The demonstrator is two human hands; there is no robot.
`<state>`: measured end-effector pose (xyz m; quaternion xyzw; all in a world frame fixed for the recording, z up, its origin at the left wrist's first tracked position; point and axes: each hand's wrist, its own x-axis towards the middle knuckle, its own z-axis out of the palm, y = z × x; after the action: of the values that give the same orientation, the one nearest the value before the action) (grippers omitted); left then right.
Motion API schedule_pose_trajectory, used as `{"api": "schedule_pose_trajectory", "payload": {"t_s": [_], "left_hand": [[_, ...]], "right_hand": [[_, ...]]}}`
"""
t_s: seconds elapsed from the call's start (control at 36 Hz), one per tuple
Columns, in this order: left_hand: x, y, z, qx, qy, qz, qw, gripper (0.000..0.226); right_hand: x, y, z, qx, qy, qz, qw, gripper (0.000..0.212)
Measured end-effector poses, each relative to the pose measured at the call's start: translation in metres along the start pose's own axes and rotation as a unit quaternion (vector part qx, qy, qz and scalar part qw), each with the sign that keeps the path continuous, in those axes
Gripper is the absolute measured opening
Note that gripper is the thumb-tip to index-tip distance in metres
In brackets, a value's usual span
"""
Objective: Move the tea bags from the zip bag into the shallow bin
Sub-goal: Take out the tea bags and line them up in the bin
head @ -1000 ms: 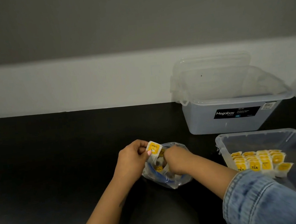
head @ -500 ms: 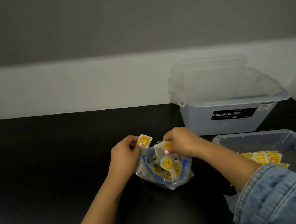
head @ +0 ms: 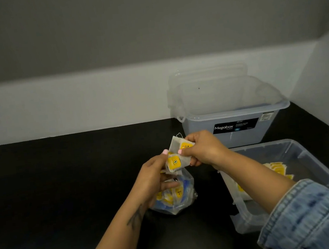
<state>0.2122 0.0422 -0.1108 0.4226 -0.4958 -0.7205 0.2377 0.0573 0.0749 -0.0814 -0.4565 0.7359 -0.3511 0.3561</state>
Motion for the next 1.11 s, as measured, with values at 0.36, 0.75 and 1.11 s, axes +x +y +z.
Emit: {"api": "schedule_pose_trajectory", "payload": {"t_s": [0.36, 0.75, 1.11], "left_hand": [[0.005, 0.001, 0.036, 0.055, 0.012, 0.082, 0.995, 0.022], [0.014, -0.004, 0.093, 0.043, -0.018, 0.135, 0.99, 0.018], [0.013, -0.004, 0.108, 0.046, -0.025, 0.145, 0.988, 0.018]], "right_hand": [[-0.026, 0.013, -0.09, -0.075, 0.047, -0.036, 0.995, 0.015], [-0.074, 0.099, -0.17, -0.579, -0.074, 0.086, 0.807, 0.028], [-0.061, 0.153, -0.135, -0.785, -0.112, 0.025, 0.609, 0.015]]}}
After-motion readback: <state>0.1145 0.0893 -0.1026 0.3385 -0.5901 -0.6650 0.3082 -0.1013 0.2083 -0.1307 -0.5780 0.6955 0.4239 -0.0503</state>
